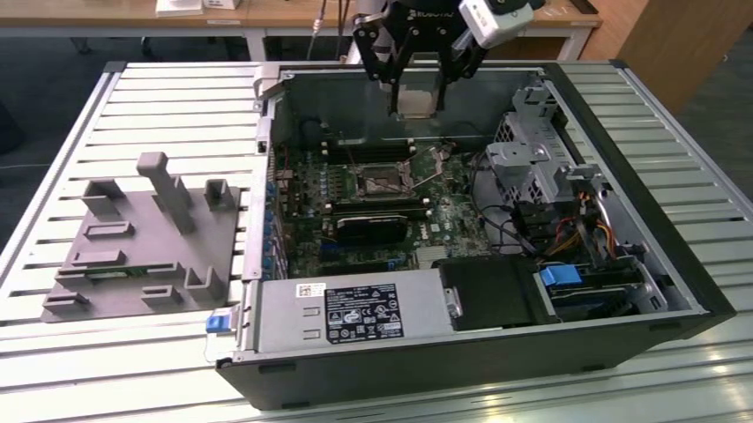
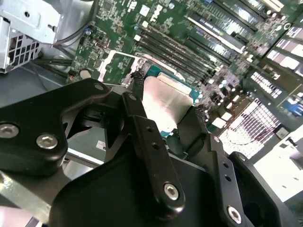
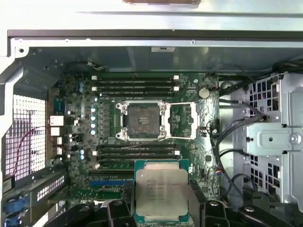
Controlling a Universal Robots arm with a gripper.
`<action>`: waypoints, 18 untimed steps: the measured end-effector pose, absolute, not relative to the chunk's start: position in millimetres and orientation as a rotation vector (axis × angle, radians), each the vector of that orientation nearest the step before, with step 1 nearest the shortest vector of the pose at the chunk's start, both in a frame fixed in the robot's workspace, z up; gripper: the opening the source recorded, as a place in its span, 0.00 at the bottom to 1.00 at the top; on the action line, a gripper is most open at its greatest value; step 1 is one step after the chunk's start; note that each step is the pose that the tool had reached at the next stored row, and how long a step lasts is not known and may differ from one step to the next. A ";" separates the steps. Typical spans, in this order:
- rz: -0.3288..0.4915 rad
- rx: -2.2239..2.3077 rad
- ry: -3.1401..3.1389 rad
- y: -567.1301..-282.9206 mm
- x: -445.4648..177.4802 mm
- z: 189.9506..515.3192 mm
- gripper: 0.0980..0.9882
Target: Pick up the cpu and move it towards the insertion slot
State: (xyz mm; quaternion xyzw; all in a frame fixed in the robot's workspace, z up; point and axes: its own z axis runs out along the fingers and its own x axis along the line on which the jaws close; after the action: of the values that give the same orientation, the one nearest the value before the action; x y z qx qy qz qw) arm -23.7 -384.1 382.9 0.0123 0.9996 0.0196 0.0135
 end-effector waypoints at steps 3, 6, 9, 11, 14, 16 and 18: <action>0.061 0.037 3.114 -378.0 -23.3 381.3 0.49; 0.061 0.035 3.114 -371.9 -22.8 379.8 0.49; 0.061 0.034 3.114 -365.6 -22.3 378.6 0.49; 0.061 0.033 3.114 -361.5 -21.8 378.1 0.49; 0.061 0.032 3.114 -355.6 -20.9 377.1 0.49; 0.061 0.031 3.114 -354.4 -20.5 377.0 0.49; 0.061 0.031 3.114 -354.4 -20.5 377.0 0.49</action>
State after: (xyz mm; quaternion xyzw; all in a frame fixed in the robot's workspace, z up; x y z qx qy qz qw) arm -20.5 -354.4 377.0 0.0101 0.9997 0.0196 0.0134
